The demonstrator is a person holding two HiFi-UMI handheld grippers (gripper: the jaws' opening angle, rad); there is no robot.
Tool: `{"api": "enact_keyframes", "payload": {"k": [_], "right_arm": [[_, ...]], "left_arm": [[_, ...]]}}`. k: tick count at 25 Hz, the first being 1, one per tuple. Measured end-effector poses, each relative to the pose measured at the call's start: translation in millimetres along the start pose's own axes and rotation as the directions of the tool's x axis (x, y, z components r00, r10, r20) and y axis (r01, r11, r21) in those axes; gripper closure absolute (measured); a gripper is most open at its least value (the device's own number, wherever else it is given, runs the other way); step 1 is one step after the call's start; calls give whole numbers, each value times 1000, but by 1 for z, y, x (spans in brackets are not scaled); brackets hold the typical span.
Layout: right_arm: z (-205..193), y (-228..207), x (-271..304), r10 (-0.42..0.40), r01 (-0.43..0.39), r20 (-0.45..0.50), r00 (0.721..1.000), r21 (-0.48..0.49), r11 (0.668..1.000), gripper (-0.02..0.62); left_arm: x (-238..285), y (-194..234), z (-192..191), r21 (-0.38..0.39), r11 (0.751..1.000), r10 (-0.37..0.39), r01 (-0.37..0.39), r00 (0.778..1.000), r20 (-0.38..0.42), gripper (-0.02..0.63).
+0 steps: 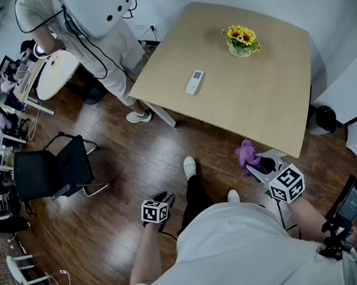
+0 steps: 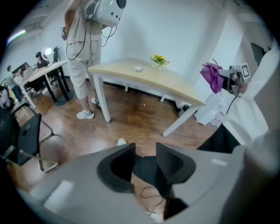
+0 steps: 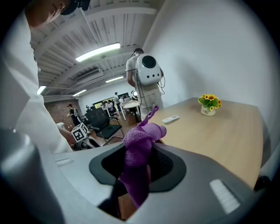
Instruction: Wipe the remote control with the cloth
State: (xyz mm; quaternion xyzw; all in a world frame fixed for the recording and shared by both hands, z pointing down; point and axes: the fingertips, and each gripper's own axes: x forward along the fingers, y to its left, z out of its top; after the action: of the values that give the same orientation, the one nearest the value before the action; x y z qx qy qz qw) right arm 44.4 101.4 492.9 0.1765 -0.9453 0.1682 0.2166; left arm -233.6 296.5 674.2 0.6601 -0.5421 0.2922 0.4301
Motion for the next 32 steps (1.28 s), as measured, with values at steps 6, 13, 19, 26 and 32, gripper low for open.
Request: {"api": "enact_keyframes", "payload": {"k": [6, 13, 19, 26, 32], "right_arm": [[41, -41, 43, -146, 145, 19, 989, 61, 988, 465], [95, -47, 86, -280, 271, 28, 960, 176, 946, 465], [107, -66, 108, -313, 302, 17, 950, 215, 929, 466], [114, -109, 77, -360, 347, 14, 933, 230, 909, 465], [96, -128, 47, -383, 378, -37, 923, 264, 887, 466]], "left_arm": [[32, 53, 153, 74, 993, -100, 93, 990, 104, 439], [63, 55, 321, 293, 923, -285, 248, 954, 92, 337], [121, 45, 394, 388, 895, -256, 219, 965, 46, 301], [196, 29, 437, 370, 917, -158, 145, 987, 5, 268], [238, 35, 461, 336, 940, -64, 66, 998, -16, 247]]}}
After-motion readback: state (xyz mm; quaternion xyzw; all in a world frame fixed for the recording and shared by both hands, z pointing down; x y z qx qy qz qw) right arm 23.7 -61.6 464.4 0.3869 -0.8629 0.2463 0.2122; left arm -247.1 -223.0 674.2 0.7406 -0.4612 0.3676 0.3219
